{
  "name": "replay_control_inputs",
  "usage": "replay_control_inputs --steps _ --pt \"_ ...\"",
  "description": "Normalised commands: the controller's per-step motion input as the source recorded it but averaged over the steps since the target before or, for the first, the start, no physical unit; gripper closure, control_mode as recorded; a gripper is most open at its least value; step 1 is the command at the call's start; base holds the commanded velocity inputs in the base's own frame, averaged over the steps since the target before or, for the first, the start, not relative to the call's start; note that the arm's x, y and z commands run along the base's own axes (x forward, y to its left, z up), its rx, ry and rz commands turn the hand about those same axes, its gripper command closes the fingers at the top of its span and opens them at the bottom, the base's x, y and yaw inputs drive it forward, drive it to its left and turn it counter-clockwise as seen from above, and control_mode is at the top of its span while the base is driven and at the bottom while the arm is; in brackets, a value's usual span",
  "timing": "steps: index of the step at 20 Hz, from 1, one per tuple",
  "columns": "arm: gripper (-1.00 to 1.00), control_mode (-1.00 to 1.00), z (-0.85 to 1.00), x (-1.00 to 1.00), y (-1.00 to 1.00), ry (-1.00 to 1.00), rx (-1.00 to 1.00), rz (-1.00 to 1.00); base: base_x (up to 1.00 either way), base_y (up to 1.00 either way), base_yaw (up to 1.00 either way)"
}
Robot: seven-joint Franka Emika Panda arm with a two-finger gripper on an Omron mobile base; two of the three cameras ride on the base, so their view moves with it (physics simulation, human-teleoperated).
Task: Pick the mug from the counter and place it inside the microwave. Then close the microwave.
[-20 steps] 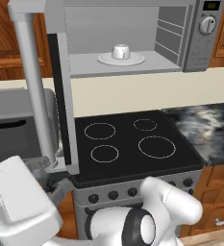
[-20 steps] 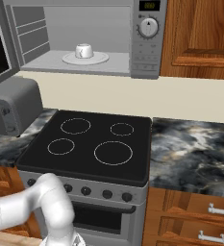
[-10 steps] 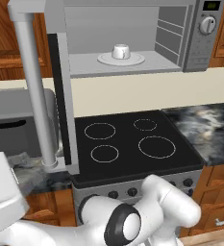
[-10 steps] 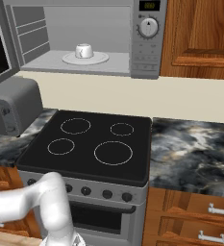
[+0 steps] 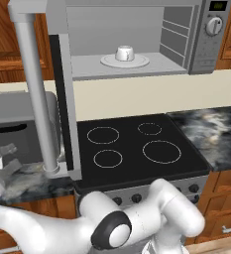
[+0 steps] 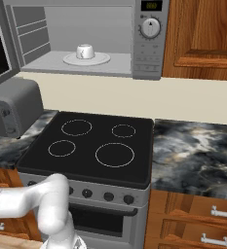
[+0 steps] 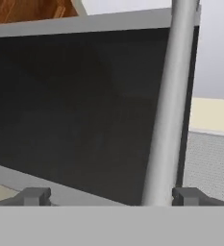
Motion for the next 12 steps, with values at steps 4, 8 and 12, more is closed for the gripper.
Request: replay_control_inputs --steps 4,8,12 --pt "-1.0 -1.0 0.0 0.32 0.03 0.0 0.0 -0.02 0.0 0.0 0.0" --pt "-1.0 -1.0 0.07 -0.04 -0.42 0.0 0.08 0.0 0.0 0.0 0.0" --pt "-1.0 -1.0 0.27 -0.26 -0.7 -0.03 0.2 0.0 0.0 0.0 0.0"
